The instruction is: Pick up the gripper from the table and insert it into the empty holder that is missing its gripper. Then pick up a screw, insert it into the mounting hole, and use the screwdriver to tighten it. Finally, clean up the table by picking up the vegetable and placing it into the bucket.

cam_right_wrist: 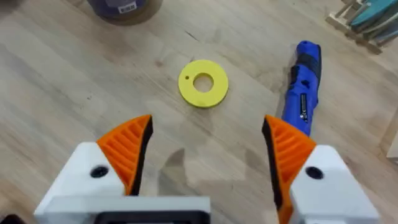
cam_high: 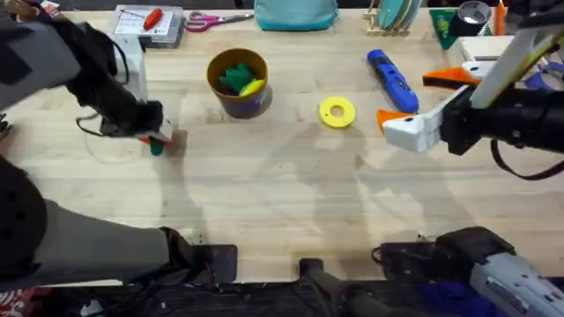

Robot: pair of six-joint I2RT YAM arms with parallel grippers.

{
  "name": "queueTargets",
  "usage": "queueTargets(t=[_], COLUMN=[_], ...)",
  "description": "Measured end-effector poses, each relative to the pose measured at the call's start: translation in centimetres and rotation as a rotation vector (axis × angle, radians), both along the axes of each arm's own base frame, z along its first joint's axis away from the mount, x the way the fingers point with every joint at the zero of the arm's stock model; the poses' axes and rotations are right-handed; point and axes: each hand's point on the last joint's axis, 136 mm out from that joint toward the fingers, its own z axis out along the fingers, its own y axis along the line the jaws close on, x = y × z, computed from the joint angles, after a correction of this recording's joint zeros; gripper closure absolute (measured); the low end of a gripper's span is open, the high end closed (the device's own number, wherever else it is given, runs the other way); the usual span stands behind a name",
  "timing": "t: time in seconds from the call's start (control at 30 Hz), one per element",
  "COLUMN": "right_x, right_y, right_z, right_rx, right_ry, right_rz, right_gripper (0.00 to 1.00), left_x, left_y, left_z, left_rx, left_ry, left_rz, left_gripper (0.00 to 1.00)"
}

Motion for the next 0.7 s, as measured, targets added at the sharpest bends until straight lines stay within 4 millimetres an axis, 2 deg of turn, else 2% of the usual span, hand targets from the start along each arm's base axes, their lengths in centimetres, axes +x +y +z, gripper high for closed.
queueTargets(t=[0.1, 0.17, 0.33, 0.4, 0.53, 0.6, 0.7], right_x=[0.3, 0.3, 0.3, 0.3, 0.3, 0.3, 0.3], right_y=[0.1, 0.1, 0.1, 0.1, 0.1, 0.1, 0.1], right_z=[0.4, 0.4, 0.3, 0.3, 0.3, 0.3, 0.3], right_rx=[0.004, 0.004, 0.003, 0.003, 0.003, 0.003, 0.003], right_ry=[-0.020, -0.021, -0.018, -0.017, -0.017, -0.017, -0.017], right_rz=[0.000, 0.000, 0.000, 0.000, 0.000, 0.000, 0.000], right_gripper=[0.006, 0.006, 0.007, 0.007, 0.007, 0.007, 0.007], left_x=[1.7, 3.1, 6.0, 6.6, 6.8, 6.6, 6.3], left_y=[0.6, 0.8, -0.1, -1.2, -4.3, -6.0, -8.7], left_z=[2.3, 4.7, 12.4, 15.8, 20.5, 21.7, 22.4], left_rx=[0.017, 0.028, 0.009, -0.011, -0.052, -0.076, -0.119], left_ry=[-0.055, -0.124, -0.373, -0.477, -0.617, -0.651, -0.667], left_rz=[0.002, 0.003, -0.017, -0.044, -0.121, -0.159, -0.209], left_gripper=[0.972, 0.972, 0.972, 0.972, 0.972, 0.972, 0.972])
